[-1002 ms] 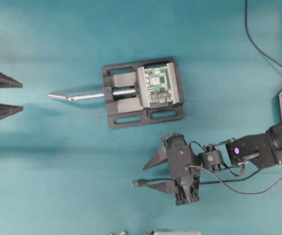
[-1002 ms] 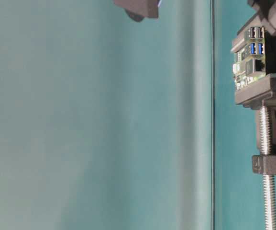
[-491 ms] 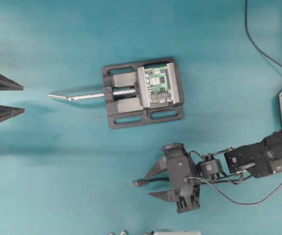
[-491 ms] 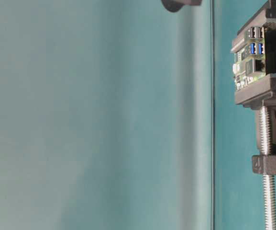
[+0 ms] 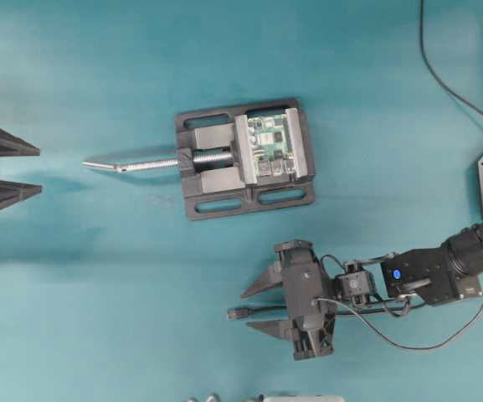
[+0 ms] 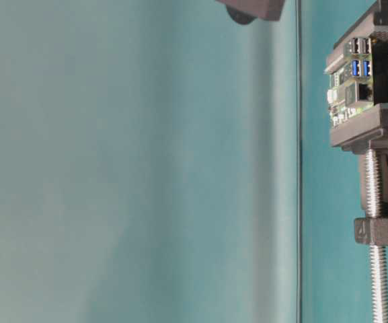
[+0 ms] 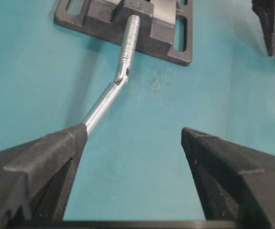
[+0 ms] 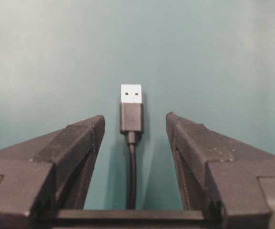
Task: Insert the USB into the fixed PCB.
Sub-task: 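Lower the right gripper over the black USB plug and close on it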
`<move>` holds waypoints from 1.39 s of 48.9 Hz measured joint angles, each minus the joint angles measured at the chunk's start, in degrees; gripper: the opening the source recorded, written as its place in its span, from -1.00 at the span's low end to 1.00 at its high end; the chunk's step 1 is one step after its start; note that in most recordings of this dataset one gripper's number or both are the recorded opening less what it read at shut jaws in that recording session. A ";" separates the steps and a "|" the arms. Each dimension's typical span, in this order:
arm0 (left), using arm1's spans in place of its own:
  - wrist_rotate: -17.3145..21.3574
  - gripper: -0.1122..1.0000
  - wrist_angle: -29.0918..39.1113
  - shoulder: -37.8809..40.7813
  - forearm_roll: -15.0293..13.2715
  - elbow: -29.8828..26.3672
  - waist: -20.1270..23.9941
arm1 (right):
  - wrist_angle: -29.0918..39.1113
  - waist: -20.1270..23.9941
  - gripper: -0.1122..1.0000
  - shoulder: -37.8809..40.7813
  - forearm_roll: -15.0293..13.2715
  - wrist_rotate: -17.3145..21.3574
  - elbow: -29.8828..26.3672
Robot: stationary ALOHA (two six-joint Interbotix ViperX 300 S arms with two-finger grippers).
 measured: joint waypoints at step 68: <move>-0.09 0.91 0.00 0.00 0.00 0.00 0.70 | 9.23 1.41 -0.42 1.67 2.64 -0.09 -1.23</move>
